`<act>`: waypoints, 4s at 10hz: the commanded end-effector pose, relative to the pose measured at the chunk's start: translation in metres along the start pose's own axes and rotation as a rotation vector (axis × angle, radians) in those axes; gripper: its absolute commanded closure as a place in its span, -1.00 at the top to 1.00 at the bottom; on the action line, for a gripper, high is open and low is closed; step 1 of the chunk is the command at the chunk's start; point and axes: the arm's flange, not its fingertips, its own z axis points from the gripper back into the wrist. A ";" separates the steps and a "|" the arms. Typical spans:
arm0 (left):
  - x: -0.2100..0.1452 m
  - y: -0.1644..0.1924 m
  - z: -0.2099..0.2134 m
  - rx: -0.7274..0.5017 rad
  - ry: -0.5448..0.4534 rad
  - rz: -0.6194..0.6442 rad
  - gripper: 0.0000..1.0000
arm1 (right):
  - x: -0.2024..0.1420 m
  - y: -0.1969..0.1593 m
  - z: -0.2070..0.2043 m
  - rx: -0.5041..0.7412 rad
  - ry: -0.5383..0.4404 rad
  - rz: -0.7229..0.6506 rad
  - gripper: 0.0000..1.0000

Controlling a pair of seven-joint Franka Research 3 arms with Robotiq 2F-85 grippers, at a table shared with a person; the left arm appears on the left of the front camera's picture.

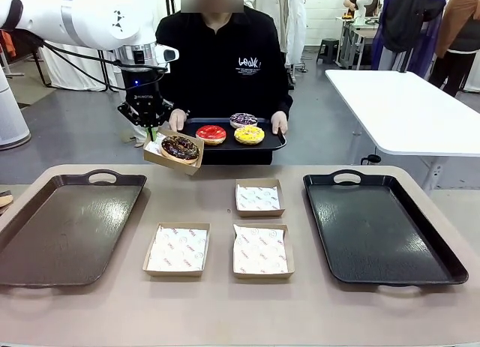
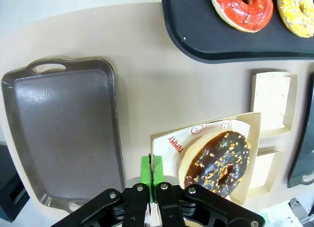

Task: Individually package the donuts and arrange them on the tray.
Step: Place the picked Paper togo box on the Handle tray while simultaneously picking up another Paper togo box from the table with the other hand.

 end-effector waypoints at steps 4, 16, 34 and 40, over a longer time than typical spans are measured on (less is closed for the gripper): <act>-0.013 0.019 0.007 -0.036 0.011 -0.055 -0.97 | 0.026 0.011 -0.008 -0.038 -0.017 -0.002 1.00; -0.078 0.202 -0.027 0.017 0.065 0.015 -0.97 | 0.203 0.059 -0.303 -0.604 0.143 0.037 1.00; -0.028 0.211 -0.057 0.103 0.026 -0.050 -0.97 | 0.207 0.062 -0.379 -0.796 0.252 0.056 1.00; 0.016 0.209 -0.095 0.156 -0.036 -0.066 -0.97 | 0.236 0.040 -0.485 -1.010 0.230 0.017 1.00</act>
